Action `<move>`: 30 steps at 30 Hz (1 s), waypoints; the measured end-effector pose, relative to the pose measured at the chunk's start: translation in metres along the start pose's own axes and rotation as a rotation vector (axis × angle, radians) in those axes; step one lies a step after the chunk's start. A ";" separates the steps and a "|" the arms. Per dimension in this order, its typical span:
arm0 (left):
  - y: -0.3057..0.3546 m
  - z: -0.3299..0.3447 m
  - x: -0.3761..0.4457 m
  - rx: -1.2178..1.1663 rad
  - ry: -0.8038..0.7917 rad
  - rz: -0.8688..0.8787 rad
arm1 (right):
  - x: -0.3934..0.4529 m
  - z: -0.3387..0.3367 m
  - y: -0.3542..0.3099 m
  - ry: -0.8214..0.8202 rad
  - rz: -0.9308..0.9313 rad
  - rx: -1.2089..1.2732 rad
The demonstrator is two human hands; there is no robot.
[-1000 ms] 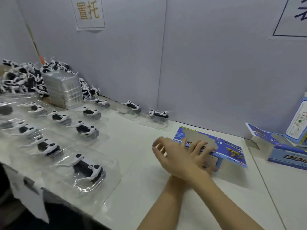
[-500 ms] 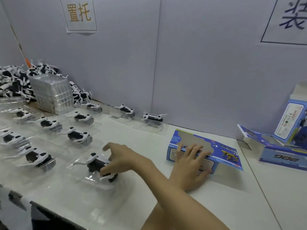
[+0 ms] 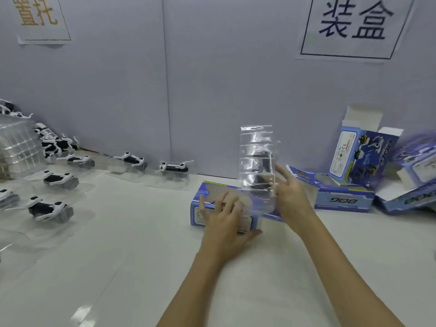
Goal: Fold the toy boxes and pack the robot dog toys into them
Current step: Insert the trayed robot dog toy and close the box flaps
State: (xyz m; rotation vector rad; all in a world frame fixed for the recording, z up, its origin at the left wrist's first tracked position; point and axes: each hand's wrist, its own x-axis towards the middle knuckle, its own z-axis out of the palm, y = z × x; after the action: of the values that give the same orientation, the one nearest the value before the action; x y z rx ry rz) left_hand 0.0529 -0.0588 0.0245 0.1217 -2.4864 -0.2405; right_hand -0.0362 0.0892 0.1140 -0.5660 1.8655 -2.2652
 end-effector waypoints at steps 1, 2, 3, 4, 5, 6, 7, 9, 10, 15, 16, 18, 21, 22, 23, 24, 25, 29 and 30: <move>0.000 0.003 0.002 -0.006 0.051 -0.026 | -0.001 -0.015 0.005 0.035 -0.004 0.031; 0.000 0.005 0.003 0.001 0.102 -0.049 | -0.005 -0.027 0.009 0.069 -0.002 0.052; -0.001 0.006 0.005 -0.007 0.123 -0.079 | -0.006 -0.038 0.016 0.093 0.003 0.082; -0.003 0.006 0.005 -0.011 0.141 -0.103 | -0.007 -0.047 0.021 0.108 0.018 0.137; -0.006 0.005 0.006 -0.027 0.149 -0.123 | -0.007 -0.054 0.028 0.097 0.033 0.171; -0.010 0.004 0.007 -0.035 0.161 -0.134 | -0.008 -0.058 0.035 0.085 0.048 0.181; -0.012 0.003 0.007 -0.050 0.155 -0.150 | -0.008 -0.061 0.041 0.080 0.060 0.154; -0.016 0.000 0.005 -0.100 0.162 -0.191 | -0.009 -0.065 0.048 0.090 0.088 0.089; -0.017 -0.001 0.004 -0.137 0.154 -0.212 | -0.011 -0.066 0.048 0.083 0.106 0.064; -0.016 -0.006 0.009 -0.318 0.285 -0.287 | -0.015 -0.080 0.042 -0.084 0.152 0.009; -0.016 -0.009 0.011 -0.380 0.340 -0.305 | -0.018 -0.080 0.038 -0.113 0.164 0.040; -0.018 -0.016 0.013 -0.554 0.452 -0.366 | -0.022 -0.080 0.033 -0.175 0.204 0.114; -0.026 -0.026 0.016 -0.783 0.536 -0.528 | -0.028 -0.085 0.032 -0.277 0.204 0.136; -0.028 -0.028 0.016 -0.818 0.542 -0.555 | -0.033 -0.084 0.029 -0.325 0.206 0.084; -0.030 -0.028 0.016 -0.838 0.538 -0.565 | -0.034 -0.084 0.029 -0.370 0.210 0.018; -0.030 -0.029 0.016 -0.847 0.529 -0.563 | -0.037 -0.080 0.028 -0.388 0.228 -0.033; -0.030 -0.030 0.016 -0.852 0.521 -0.558 | -0.036 -0.080 0.030 -0.403 0.239 -0.057; -0.029 -0.033 0.015 -0.868 0.495 -0.529 | -0.036 -0.071 0.029 -0.446 0.242 -0.168; -0.029 -0.034 0.015 -0.862 0.481 -0.509 | -0.038 -0.069 0.027 -0.473 0.229 -0.199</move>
State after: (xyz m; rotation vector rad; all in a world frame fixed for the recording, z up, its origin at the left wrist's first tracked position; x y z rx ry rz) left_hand 0.0625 -0.0938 0.0540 0.3885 -1.6624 -1.2916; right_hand -0.0310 0.1593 0.0700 -0.7889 1.8071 -1.6373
